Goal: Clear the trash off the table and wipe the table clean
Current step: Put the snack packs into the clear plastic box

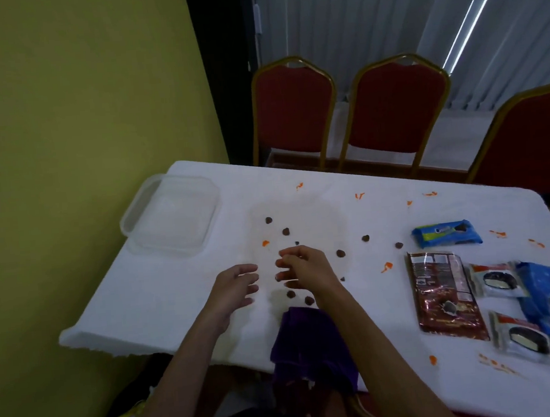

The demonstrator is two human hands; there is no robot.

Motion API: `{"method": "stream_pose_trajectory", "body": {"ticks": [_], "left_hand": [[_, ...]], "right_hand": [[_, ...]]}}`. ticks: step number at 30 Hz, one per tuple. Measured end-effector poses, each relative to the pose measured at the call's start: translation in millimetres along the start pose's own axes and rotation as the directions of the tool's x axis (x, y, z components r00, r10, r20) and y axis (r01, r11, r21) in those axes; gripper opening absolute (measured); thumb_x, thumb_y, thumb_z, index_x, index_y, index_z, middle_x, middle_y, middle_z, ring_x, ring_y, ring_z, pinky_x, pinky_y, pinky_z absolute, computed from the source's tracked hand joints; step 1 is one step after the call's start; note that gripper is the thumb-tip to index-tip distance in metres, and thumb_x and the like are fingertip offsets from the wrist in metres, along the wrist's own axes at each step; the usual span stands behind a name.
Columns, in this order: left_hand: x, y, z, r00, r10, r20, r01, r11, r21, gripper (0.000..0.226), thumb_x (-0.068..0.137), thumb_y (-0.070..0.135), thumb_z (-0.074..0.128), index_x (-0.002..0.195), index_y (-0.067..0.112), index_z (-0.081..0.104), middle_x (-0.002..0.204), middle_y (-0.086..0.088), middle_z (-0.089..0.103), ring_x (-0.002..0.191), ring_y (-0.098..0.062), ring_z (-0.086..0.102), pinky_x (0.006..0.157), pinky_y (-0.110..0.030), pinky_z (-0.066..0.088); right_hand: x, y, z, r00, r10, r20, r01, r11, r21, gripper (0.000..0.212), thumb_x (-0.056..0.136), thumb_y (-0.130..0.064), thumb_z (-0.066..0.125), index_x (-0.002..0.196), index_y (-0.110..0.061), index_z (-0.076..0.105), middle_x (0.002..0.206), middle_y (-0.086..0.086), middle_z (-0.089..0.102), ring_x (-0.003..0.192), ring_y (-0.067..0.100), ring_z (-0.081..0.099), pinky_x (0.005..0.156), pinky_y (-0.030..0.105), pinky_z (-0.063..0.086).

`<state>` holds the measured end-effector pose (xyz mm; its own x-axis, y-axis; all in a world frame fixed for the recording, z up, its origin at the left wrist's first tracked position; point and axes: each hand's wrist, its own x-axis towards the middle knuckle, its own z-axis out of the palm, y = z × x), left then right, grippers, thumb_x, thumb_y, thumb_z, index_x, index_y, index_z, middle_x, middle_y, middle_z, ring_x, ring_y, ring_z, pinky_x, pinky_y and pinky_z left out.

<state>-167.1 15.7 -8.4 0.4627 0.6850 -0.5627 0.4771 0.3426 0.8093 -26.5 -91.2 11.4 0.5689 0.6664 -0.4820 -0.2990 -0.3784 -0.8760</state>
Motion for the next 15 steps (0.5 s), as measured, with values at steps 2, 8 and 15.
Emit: {"method": "stream_pose_trajectory", "body": {"ticks": [2,8,15], "left_hand": [[12,4,-12,1.0,-0.011,-0.017,0.01,1.0,-0.006,0.021,0.095,0.019,0.062,0.114,0.023,0.069,0.114,-0.006,0.07,0.103,-0.023,0.069,0.089,-0.038,0.058],[47,17,-55,0.993,-0.069,-0.096,0.064,0.996,-0.058,0.02,0.093,0.018,0.064,0.112,0.021,0.069,0.111,-0.012,0.072,0.098,-0.026,0.07,0.081,-0.037,0.054],[109,22,-100,0.916,-0.203,-0.346,0.132,0.967,-0.217,0.073,0.096,0.04,0.062,0.15,0.005,0.029,0.13,-0.014,0.055,0.103,-0.032,0.067,0.07,-0.039,0.059]], "right_hand": [[13,-4,13,1.0,0.008,0.027,-0.008,1.0,-0.005,0.017,0.1,-0.018,0.056,0.113,-0.017,0.067,0.101,0.003,0.074,0.086,0.021,0.075,0.083,0.037,0.062],[54,-18,51,0.996,0.041,0.082,-0.04,0.999,-0.01,0.017,0.101,-0.017,0.055,0.112,-0.018,0.067,0.102,0.002,0.074,0.087,0.019,0.075,0.08,0.032,0.062],[89,-29,84,0.991,0.091,0.099,-0.091,0.996,-0.005,0.018,0.1,-0.015,0.054,0.111,-0.016,0.068,0.103,0.006,0.074,0.089,0.024,0.075,0.083,0.037,0.061]]}}
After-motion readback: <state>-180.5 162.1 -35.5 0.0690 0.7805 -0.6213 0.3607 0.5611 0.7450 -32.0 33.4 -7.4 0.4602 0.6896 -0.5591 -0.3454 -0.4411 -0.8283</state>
